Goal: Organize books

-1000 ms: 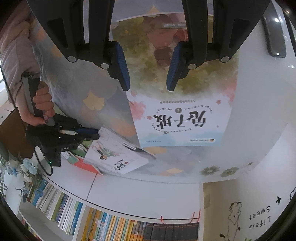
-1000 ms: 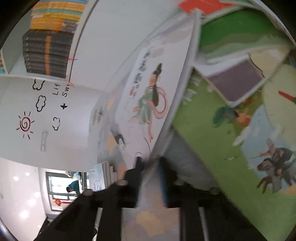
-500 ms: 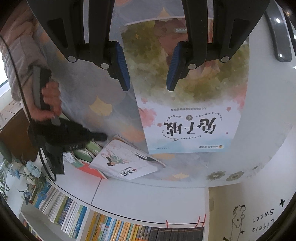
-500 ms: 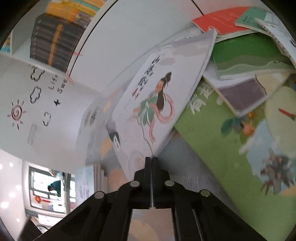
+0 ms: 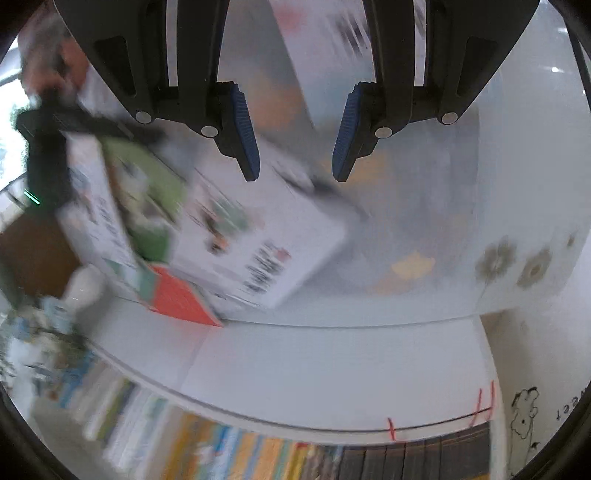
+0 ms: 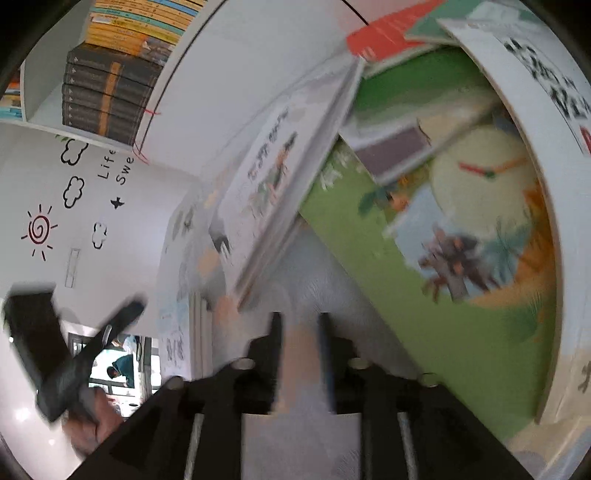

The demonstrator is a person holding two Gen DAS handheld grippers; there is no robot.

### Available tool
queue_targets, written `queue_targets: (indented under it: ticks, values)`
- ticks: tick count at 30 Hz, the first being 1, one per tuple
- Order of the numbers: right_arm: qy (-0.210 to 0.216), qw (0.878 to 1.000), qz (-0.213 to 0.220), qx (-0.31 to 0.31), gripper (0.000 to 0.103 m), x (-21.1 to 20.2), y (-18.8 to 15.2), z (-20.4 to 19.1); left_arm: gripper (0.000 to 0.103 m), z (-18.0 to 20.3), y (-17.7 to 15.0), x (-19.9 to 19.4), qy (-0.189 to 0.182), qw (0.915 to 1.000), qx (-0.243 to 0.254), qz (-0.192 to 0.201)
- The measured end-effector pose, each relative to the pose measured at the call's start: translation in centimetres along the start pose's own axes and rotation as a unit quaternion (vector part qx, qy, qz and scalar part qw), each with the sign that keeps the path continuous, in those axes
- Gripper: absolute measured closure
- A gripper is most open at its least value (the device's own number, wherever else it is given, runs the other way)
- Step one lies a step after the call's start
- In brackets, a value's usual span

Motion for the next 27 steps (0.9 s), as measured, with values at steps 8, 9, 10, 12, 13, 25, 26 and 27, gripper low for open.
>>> queue_targets:
  ticks: [8,9,10,12,13,25,26,27]
  values:
    - [0.004,0.999,-0.018,-0.032,0.046,3.0,1.7,-3.0,0.064,-5.1,2.5,8.8,0.031,0.9963,-0.064,-0.048]
    - [0.002,0.999,-0.023,-0.04,0.046,3.5,1.7,-3.3,0.062,-4.9,2.6,8.8,0.038,0.9972,-0.054,-0.034]
    - [-0.005,0.998,-0.029,-0.053,0.046,4.2,1.7,-3.7,0.061,-4.5,2.4,9.0,0.038,0.9976,-0.047,-0.033]
    - [-0.014,0.998,-0.021,-0.064,0.046,4.8,2.1,-4.3,0.061,-3.0,2.1,9.1,0.018,0.9985,-0.034,-0.04]
    - [-0.014,0.998,-0.017,-0.063,0.046,4.9,2.2,-4.3,0.059,-2.2,2.1,9.0,0.022,0.9985,-0.017,-0.048]
    - [-0.014,0.999,-0.021,-0.023,0.082,1.6,3.3,-0.3,0.061,7.7,-3.7,5.1,-0.008,0.9878,0.072,-0.138]
    - [-0.02,0.999,-0.028,-0.033,0.082,1.3,2.7,-0.3,0.061,8.8,-4.5,4.7,0.001,0.9861,0.089,-0.14]
    - [-0.031,0.998,-0.029,-0.051,0.082,1.0,2.2,-0.5,0.061,9.6,-5.1,4.5,0.007,0.9846,0.101,-0.142]
Point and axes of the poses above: each gripper's, at about its wrist camera, not at the fingertips, and x roughly the way its jaws point, z to its right, y to its top, the point moved 6 cm from there along x, roughly the way its jaws point, and after that the axes turned 2 degrees about z, right-handed, at the moved point
